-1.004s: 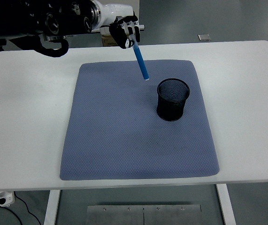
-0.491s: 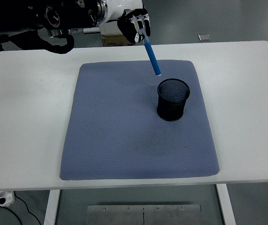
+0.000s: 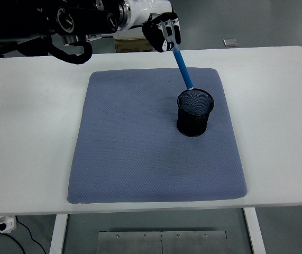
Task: Left hand places marker in pen holder
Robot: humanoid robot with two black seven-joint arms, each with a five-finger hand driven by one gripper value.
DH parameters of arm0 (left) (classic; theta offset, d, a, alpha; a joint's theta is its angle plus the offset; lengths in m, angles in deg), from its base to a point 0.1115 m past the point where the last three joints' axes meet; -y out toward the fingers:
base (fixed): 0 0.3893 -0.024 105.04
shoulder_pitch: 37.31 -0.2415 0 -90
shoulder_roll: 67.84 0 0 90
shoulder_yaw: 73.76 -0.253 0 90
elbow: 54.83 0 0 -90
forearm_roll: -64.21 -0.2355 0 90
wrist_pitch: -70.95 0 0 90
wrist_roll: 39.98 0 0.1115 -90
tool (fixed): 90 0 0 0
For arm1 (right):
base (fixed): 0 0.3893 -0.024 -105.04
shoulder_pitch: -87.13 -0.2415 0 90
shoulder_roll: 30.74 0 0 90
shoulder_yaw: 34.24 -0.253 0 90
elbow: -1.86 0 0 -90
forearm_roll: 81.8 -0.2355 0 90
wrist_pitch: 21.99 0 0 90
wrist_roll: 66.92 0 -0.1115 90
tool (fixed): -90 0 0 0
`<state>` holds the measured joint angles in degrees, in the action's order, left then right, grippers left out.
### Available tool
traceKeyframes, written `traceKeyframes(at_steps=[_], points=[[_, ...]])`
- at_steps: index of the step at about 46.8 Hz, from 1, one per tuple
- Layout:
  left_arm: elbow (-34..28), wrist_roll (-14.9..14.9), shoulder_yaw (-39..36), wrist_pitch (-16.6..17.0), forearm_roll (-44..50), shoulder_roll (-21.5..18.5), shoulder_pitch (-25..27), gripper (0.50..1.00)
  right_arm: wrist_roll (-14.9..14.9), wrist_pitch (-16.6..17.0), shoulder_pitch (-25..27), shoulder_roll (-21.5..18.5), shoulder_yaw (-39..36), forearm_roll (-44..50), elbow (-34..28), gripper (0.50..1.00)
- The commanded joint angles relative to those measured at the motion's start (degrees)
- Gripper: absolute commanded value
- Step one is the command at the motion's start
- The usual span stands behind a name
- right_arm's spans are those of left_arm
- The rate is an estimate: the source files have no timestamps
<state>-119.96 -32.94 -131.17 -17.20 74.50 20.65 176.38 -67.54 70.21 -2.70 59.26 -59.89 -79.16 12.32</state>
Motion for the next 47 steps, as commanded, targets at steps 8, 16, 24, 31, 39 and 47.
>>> traceKeyframes(at_steps=[8, 16, 24, 31, 39, 47], points=[[0.0, 0.0, 0.5, 0.0, 0.0, -0.1, -0.8, 0.5, 0.0, 0.0, 0.0, 0.0, 0.0, 0.0, 0.0, 1.0], [0.0, 1.9, 0.5, 0.0, 0.0, 0.1, -1.0, 0.5, 0.0, 0.0, 0.0, 0.0, 0.0, 0.0, 0.0, 1.0], [-0.1, 3.2, 0.5, -0.1, 0.0, 0.3, -1.1, 0.5, 0.0, 0.0, 0.0, 0.0, 0.0, 0.0, 0.0, 1.0], [-0.1, 3.2, 0.5, -0.1, 0.0, 0.4, -2.0, 0.5, 0.0, 0.0, 0.0, 0.0, 0.1, 0.0, 0.0, 1.0], [-0.1, 3.2, 0.5, -0.1, 0.0, 0.4, -3.2, 0.5, 0.0, 0.0, 0.0, 0.0, 0.0, 0.1, 0.0, 1.0], [-0.1, 3.2, 0.5, -0.1, 0.0, 0.5, -4.2, 0.5, 0.0, 0.0, 0.0, 0.0, 0.0, 0.0, 0.0, 1.0]])
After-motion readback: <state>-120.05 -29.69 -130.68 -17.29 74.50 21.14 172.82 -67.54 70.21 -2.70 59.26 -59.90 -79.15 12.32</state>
